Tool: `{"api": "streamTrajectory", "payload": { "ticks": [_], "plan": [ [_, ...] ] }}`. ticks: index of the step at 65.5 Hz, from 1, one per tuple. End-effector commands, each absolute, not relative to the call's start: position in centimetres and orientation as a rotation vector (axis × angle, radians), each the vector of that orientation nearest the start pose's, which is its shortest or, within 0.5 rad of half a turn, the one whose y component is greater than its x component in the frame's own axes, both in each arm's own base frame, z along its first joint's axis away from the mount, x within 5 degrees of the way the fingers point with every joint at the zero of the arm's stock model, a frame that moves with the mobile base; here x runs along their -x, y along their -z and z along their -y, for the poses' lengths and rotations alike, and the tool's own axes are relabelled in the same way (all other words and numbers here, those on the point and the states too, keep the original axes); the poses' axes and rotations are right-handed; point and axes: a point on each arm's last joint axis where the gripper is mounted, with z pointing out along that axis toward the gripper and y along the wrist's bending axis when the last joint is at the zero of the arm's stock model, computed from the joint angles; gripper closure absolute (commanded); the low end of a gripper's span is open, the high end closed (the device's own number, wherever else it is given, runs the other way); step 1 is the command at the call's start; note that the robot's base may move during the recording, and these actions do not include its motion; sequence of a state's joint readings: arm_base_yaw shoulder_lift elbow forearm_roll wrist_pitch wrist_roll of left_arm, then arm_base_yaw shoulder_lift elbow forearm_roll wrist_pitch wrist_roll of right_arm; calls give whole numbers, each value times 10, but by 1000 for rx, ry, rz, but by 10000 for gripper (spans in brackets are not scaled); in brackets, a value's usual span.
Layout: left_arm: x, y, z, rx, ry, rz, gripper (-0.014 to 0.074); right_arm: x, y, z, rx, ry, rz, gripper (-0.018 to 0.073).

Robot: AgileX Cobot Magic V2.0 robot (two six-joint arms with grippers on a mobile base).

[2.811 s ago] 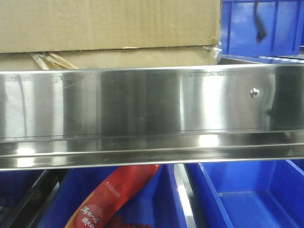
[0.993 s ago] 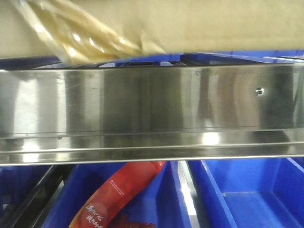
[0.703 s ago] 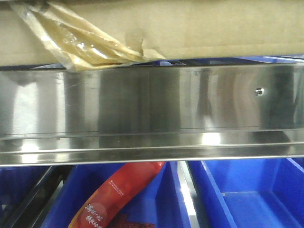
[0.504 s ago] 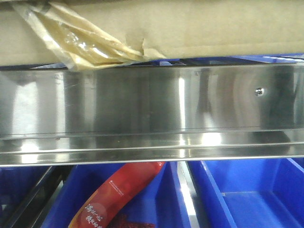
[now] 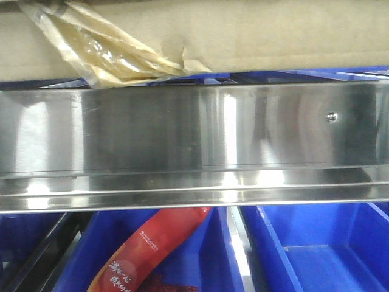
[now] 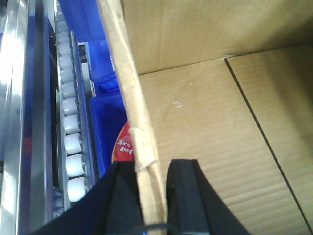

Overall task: Grab carton from right shelf to conveyor
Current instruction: 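Lift the carton off the shelf and pull it toward the robot, then hold the carton with both grippers while the base drives to the conveyor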

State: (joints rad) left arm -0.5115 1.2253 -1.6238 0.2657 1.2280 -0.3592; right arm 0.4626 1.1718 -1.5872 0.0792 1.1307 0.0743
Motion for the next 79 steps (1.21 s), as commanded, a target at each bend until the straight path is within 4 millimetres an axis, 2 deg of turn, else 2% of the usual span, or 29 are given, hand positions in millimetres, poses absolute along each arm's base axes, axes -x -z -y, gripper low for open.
{"api": "streamTrajectory", "payload": {
  "ticks": [1,79],
  "plan": [
    [-197,-486,85,-160,127,-2223,605,-180,-494,-97,439,-398,-2108,634],
    [-197,-486,85,-160,121,-2222,605,-180,-494,-97,439,-398,-2108,634]
  ]
}}
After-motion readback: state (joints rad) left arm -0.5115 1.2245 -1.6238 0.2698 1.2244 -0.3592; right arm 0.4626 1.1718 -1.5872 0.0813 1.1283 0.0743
